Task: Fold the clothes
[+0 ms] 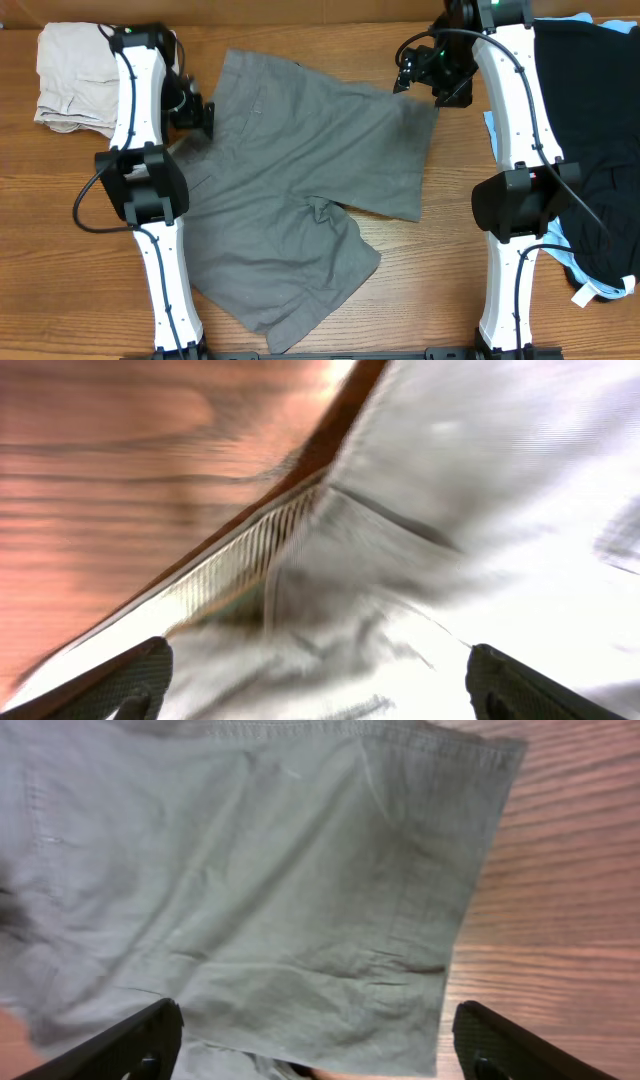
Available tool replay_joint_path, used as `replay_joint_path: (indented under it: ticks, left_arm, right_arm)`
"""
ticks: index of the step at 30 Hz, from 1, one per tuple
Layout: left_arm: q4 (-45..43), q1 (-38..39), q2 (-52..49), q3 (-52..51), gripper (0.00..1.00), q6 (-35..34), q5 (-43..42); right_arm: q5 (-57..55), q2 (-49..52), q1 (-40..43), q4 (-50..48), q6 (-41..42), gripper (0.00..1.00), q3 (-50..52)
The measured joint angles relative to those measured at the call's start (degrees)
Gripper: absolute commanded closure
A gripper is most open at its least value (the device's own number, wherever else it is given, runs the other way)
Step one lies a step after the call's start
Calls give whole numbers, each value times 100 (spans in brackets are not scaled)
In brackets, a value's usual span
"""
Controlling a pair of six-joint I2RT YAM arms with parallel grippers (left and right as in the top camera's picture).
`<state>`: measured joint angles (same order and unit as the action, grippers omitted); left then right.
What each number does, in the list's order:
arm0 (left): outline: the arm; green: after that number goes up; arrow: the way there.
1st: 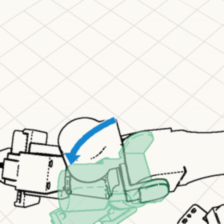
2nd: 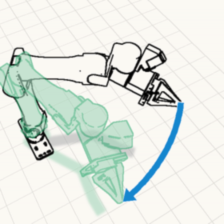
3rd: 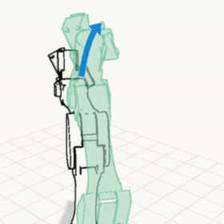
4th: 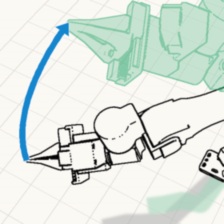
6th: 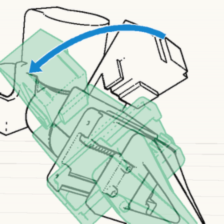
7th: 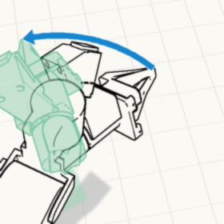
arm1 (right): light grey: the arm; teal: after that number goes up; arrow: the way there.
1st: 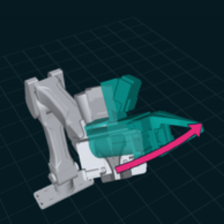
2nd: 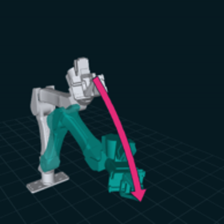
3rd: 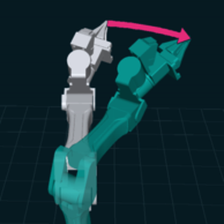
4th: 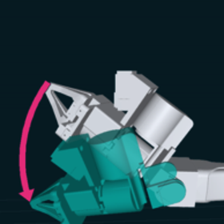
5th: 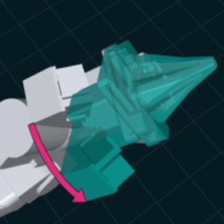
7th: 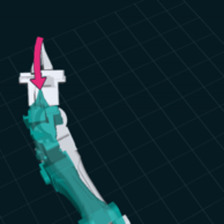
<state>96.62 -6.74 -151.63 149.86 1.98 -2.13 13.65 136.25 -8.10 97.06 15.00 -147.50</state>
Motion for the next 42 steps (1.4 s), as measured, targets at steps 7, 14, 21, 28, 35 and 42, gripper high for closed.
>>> replay_joint_path:
  ticks: [7,14,21,28,35,42]
  left_arm:
    - [-291,0,1709,352,0,-13,-44]
    - [-787,0,3047,546,0,-13,-111]
    - [-828,155,3060,533,0,-13,-149]
    - [-863,544,3053,527,0,13,-173]
    - [-903,728,3053,527,0,70,-177]
    - [-944,732,3049,527,0,44,-195]
  right_arm:
    - [-837,0,-588,0,776,7,927]
    - [-1473,0,-809,-691,1357,4,2024]
    - [-1600,0,-723,-1672,1408,6,3097]
    - [-1513,-149,-693,-2542,1248,8,3884]
    - [-1626,-546,-699,-3370,1200,9,4645]
    - [-2013,-752,-551,-4472,1193,12,5077]
